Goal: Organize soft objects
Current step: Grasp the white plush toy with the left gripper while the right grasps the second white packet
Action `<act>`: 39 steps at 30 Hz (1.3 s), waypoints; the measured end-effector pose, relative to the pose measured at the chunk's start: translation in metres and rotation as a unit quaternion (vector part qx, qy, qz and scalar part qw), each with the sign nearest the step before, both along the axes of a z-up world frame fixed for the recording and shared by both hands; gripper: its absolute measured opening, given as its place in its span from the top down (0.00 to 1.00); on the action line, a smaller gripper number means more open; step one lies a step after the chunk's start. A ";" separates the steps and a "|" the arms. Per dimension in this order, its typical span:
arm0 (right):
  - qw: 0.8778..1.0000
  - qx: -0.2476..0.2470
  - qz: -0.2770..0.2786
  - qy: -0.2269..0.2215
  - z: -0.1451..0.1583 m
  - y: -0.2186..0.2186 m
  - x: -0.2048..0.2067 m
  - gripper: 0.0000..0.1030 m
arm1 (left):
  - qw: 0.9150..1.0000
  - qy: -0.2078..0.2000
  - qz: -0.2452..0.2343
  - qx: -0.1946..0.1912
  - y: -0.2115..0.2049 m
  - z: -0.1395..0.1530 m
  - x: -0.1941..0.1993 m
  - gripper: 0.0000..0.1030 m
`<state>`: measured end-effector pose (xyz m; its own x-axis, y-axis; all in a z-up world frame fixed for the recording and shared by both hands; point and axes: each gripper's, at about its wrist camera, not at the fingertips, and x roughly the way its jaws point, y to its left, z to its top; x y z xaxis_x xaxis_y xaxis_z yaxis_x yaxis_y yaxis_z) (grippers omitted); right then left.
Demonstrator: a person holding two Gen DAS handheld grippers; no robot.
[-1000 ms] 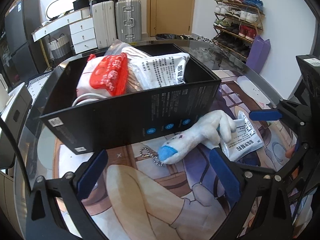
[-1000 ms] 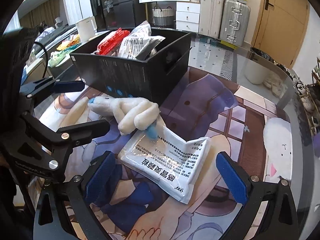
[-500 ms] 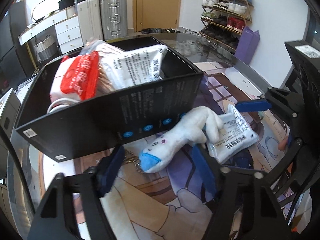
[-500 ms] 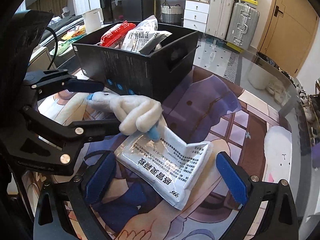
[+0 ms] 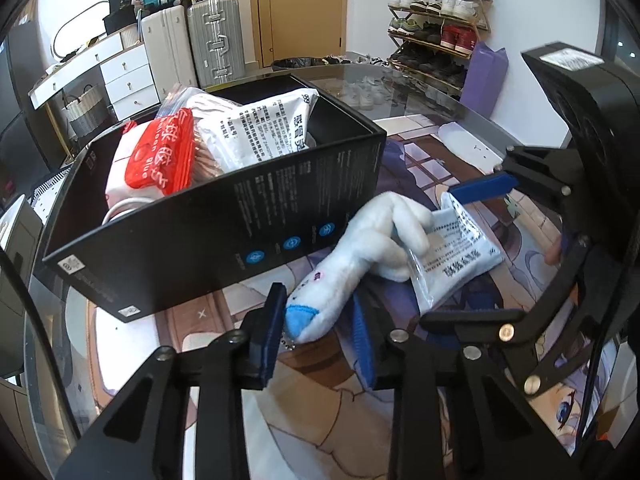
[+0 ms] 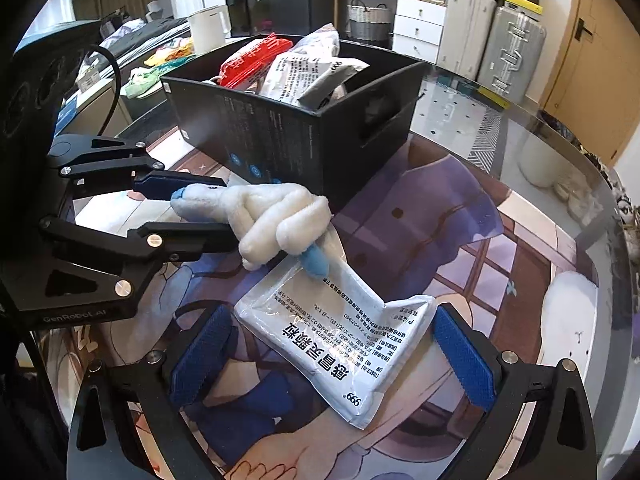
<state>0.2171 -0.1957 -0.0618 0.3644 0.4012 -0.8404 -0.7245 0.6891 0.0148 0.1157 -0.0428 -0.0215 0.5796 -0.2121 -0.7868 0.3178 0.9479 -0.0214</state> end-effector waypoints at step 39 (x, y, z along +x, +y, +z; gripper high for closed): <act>0.987 -0.032 0.156 0.027 0.008 0.005 -0.025 0.26 | 1.000 0.009 -0.027 0.011 0.007 0.000 0.000 0.65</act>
<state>0.1919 -0.1911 -0.0543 0.1850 0.4324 -0.8825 -0.9009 0.4333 0.0235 0.1153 -0.0359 -0.0213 0.5537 -0.2249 -0.8018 0.3678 0.9299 -0.0069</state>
